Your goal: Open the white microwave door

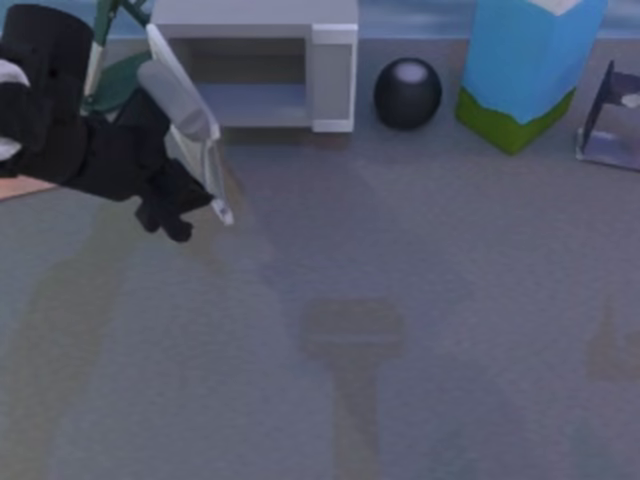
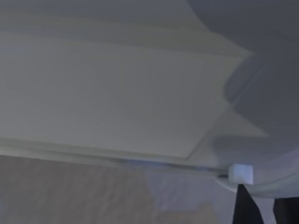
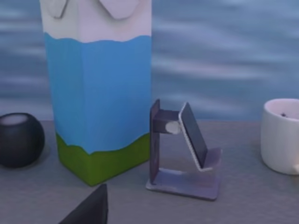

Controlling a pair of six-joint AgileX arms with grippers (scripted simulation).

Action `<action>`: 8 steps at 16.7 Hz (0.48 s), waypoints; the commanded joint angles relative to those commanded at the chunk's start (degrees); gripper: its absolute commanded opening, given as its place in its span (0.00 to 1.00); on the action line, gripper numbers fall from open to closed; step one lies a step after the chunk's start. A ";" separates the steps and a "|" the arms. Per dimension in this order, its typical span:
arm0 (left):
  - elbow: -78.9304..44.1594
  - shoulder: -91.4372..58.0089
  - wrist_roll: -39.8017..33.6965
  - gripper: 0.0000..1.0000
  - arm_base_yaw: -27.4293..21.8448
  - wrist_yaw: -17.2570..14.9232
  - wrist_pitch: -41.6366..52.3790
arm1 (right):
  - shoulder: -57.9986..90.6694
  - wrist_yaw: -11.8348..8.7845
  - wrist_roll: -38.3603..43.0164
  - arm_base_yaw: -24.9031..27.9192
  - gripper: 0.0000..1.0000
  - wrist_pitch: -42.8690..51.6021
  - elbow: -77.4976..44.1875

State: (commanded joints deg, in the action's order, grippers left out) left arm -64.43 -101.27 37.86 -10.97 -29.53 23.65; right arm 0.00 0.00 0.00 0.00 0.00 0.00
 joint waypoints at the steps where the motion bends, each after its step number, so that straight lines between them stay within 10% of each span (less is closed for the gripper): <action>1: -0.09 -0.15 0.48 0.00 0.22 -0.19 0.35 | 0.00 0.00 0.00 0.00 1.00 0.00 0.00; 8: -1.47 -0.72 5.43 0.00 2.19 -2.26 3.09 | 0.00 0.00 0.00 0.00 1.00 0.00 0.00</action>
